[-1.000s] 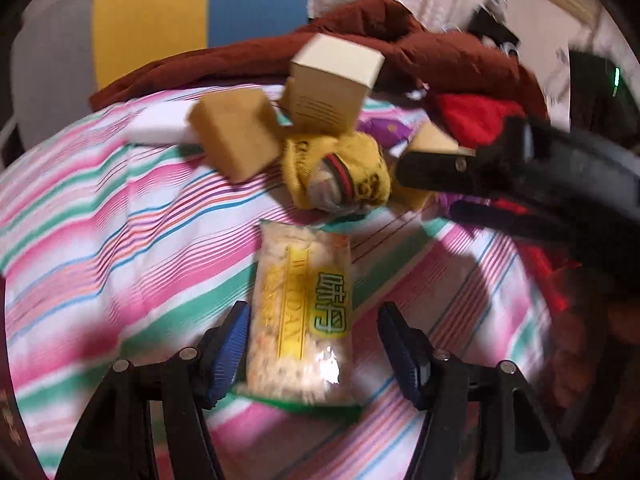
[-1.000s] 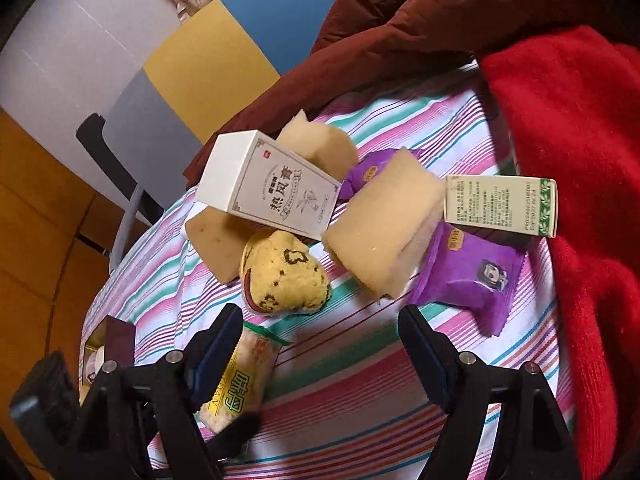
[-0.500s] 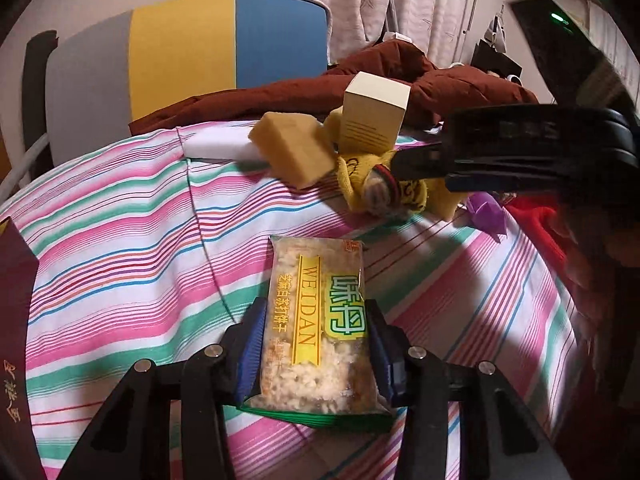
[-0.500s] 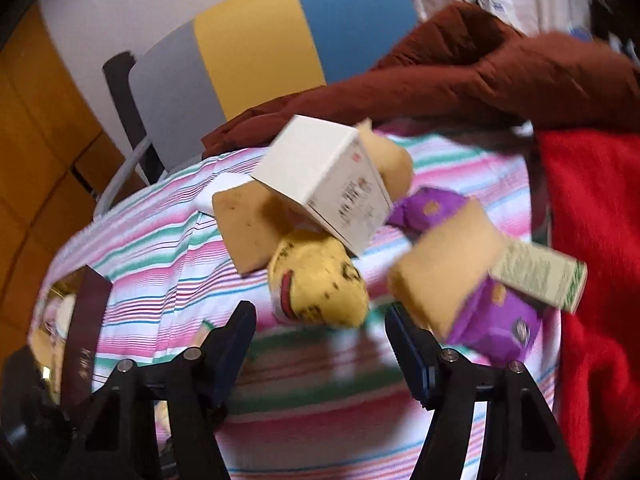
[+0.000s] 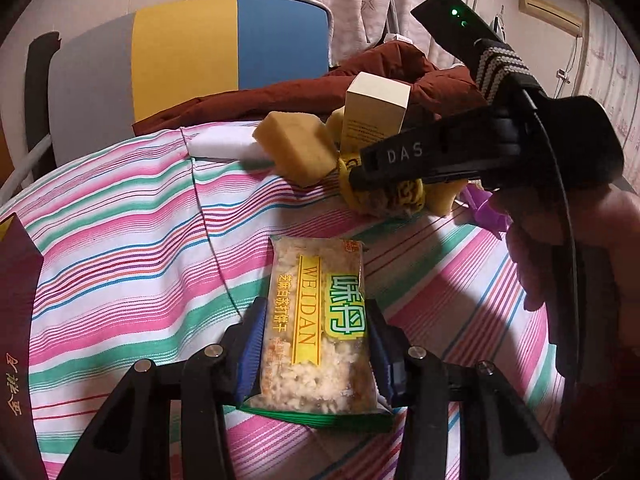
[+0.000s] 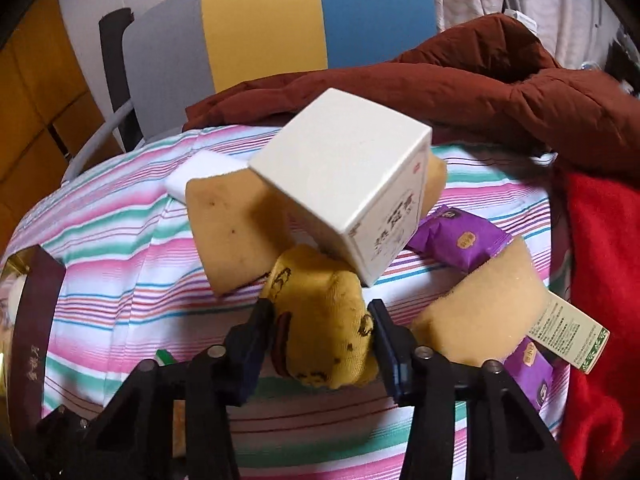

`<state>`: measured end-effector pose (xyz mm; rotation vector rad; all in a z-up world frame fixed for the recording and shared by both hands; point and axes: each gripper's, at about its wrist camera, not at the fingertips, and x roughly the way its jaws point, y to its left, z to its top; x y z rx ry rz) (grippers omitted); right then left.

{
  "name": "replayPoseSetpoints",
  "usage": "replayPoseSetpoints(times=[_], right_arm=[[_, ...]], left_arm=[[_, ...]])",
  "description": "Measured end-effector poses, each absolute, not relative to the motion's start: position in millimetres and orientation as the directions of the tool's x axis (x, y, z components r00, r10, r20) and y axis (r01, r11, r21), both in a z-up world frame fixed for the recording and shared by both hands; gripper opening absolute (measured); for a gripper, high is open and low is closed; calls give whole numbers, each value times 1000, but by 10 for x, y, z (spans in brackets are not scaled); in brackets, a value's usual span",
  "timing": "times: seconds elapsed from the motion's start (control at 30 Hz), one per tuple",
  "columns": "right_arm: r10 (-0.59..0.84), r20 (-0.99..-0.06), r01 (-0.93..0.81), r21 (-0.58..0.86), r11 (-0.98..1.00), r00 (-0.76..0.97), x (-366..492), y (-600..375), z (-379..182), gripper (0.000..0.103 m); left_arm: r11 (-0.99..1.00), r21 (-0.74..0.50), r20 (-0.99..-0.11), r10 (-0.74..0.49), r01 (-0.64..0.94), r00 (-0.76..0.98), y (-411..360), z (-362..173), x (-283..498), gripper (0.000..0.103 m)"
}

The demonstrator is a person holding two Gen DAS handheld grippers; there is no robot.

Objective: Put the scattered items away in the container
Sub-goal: 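Grasp the WEIDAN pack with the left tool while the right grasps the yellow plush, then carry the WEIDAN pack and yellow plush into the gold tray and release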

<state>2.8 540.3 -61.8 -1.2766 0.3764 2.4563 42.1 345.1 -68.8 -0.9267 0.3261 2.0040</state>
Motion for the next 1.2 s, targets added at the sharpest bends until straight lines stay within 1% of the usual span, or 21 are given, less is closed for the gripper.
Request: replayPoseSetpoints(times=[0.07,0.33,0.63,0.77,1.0,1.2], right_arm=[[187,-827,-417,62,-907,-530,33,5391,-618,45],[205,-825,-387,18,-922,-527,55,5286,-558,42],[228,-787,-290,-66,-955,-573,26,5012,-435,41],[240,-760,-265,-93,-960,-603,29,4924,-360,41],[292,-690,-237,-176,-955,-662,93,4713,-202,41],[316,-633,-200,-250,-947,-707,126,4490,-113,41]], left_arm=[[-581,-111,-718,608,-806,-340,3447,-688,428,47],[-585,-130,-716,614,-801,-333,3360,-689,441,47],[-622,-133,-727,590,-772,-351,3143,-650,487,46],[-644,-148,-720,591,-751,-365,2955,-594,515,46],[-640,-147,-654,634,-754,-412,2697,-299,603,46],[-668,-195,-632,645,-718,-429,2471,-133,540,46]])
